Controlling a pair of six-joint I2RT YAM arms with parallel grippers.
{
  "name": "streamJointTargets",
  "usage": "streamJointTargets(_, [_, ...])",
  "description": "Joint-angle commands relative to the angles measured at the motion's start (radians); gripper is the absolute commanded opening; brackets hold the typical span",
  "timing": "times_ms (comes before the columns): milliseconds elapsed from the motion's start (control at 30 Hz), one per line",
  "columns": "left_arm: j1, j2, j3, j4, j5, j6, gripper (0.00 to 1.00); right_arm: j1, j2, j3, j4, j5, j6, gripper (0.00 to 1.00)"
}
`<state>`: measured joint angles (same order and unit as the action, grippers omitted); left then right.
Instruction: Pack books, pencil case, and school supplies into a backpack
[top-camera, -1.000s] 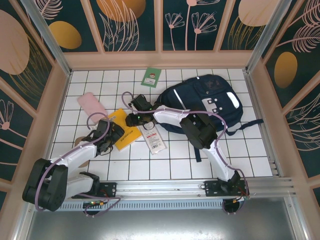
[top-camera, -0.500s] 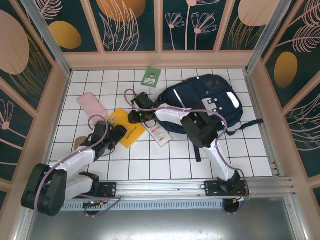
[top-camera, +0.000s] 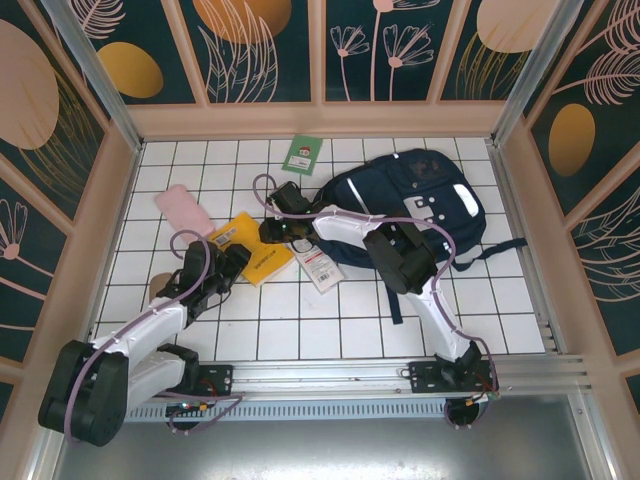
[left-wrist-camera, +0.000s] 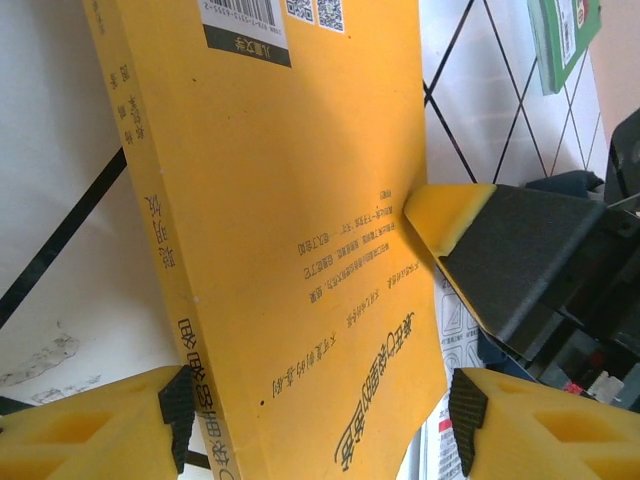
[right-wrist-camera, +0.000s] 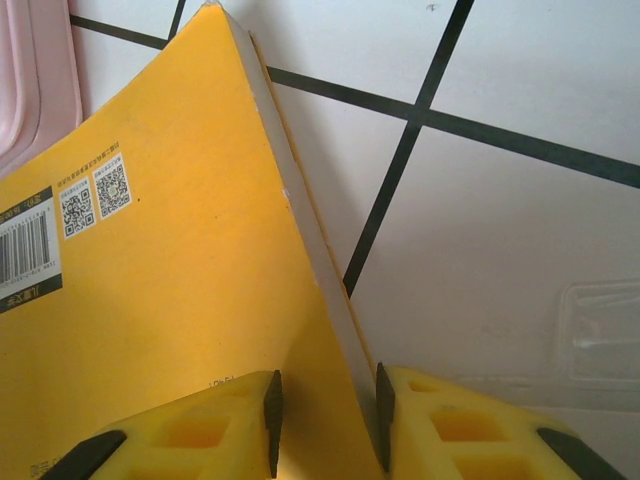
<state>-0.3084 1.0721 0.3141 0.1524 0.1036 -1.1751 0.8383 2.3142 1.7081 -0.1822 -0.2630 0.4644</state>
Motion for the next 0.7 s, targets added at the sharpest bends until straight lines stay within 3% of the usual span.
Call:
streamJointTargets(0, [-0.012,0.007,0.017,0.266,0.079,-0.048,0.68,0.042,0.015,-0.013,-0.010,-0.137,0.037,0.33])
streamJointTargets(233, [-0.010,0.039,0.037,0.253,0.056,-0.041,0.66,0.041,0.014,-0.006,-0.012,-0.144,0.049,0.33])
streamJointTargets(533, [-0.010,0.046,0.080,0.157,0.004,-0.027,0.51,0.038,-0.008,-0.025,0.012,-0.148,0.074,0.33])
streamJointTargets(667, [-0.010,0.021,0.080,0.243,0.038,-0.022,0.52,0.038,-0.012,-0.032,0.020,-0.151,0.082,0.33])
